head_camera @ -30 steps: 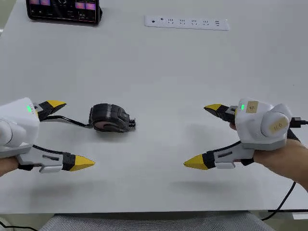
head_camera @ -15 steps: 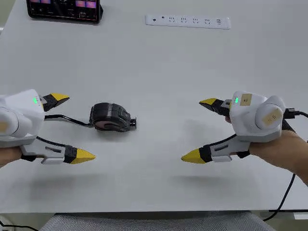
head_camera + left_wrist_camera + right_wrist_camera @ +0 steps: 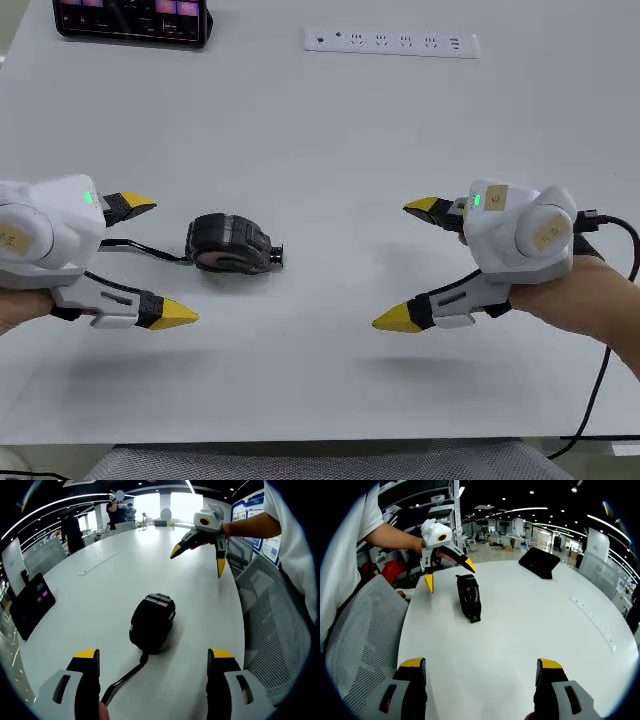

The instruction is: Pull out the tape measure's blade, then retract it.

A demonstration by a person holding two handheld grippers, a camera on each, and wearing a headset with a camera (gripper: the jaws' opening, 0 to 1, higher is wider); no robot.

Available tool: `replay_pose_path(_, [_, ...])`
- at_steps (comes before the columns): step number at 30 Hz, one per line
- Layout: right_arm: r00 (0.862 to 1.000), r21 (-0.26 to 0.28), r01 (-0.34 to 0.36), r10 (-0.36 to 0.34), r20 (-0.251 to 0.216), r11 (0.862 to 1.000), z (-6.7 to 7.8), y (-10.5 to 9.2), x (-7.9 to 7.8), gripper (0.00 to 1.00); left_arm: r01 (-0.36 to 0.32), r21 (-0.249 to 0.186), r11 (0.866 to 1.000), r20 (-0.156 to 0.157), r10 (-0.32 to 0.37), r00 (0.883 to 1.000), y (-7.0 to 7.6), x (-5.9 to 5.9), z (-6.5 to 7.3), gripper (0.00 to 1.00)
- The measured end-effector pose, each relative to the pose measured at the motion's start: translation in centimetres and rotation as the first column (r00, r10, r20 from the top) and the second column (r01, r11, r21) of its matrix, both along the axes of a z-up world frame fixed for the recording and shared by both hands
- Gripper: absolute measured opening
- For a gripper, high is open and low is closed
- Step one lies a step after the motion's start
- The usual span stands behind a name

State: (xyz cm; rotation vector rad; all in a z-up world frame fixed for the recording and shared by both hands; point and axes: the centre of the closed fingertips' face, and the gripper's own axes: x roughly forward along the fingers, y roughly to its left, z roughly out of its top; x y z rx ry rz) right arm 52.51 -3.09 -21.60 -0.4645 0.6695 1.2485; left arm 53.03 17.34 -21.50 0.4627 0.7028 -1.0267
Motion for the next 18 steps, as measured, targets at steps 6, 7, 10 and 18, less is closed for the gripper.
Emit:
replay_pose_path(6, [1.0, -0.013, -0.022, 0.022, 0.008, 1.0, -0.09, 0.23, 0.28, 0.9, 0.024, 0.016, 1.0, -0.009, -0.024, 1.0, -0.27, 0.31, -0.21, 0.84])
replay_pose_path(7, [1.0, -0.014, -0.025, 0.025, 0.008, 1.0, -0.1, 0.28, 0.3, 0.9, 0.027, 0.018, 0.999, -0.011, -0.027, 1.0, -0.31, 0.35, -0.23, 0.84])
replay_pose_path(10, [0.999, -0.021, -0.038, 0.038, 0.011, 0.999, -0.18, 0.5, 0.37, 0.9, 0.043, 0.027, 0.999, -0.017, -0.043, 0.999, -0.49, 0.52, -0.35, 0.83])
replay_pose_path(18, [0.998, -0.03, -0.062, 0.062, 0.015, 0.998, -0.23, 1.03, 0.55, 0.9, 0.087, 0.044, 0.995, -0.033, -0.085, 0.996, -1.02, 0.88, -0.6, 0.77])
